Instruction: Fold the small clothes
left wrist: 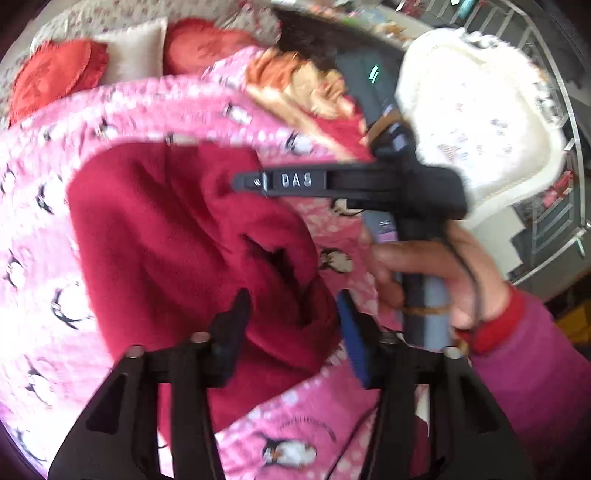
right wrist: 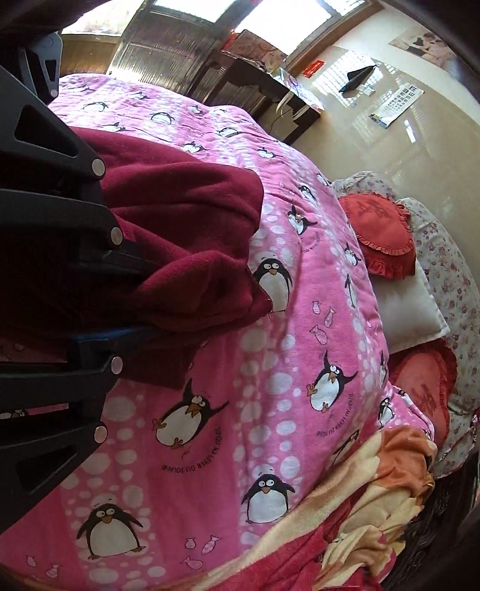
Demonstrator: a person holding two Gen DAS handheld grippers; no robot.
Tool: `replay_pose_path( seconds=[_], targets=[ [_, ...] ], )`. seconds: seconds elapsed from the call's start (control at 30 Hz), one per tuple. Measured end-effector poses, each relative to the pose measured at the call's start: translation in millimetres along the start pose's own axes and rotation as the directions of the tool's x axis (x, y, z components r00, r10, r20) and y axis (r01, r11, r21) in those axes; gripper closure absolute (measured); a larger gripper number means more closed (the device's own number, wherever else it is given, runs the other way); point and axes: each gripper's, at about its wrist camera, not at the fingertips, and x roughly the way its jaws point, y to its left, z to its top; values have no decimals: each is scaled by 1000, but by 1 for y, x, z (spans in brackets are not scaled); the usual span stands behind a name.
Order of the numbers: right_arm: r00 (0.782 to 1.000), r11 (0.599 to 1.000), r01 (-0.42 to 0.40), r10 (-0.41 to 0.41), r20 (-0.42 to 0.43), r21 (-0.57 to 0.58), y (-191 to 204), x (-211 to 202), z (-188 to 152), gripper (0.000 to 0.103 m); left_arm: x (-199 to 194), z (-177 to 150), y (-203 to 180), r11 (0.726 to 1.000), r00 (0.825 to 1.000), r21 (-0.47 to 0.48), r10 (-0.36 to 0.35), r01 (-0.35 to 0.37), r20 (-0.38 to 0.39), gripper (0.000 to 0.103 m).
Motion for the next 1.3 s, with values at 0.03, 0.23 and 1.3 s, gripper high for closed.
replay_pose_path(
  seconds=[0.03, 0.23, 1.3],
  targets=[
    [1000, 1000, 23, -23, 10, -1, 2, -7, 1, 75, -17, -5, -2, 1000, 999, 13, 5, -5, 34, 42],
    [999, 999, -12, 14, 50, -52, 34, -63, -6, 74, -50, -21, 30, 981, 977, 32, 190, -194, 92, 38],
    [989, 984, 111, -97, 108, -139, 69, -49, -39, 74, 14, -20, 58, 931, 934, -87, 357, -353, 28, 38]
  ],
)
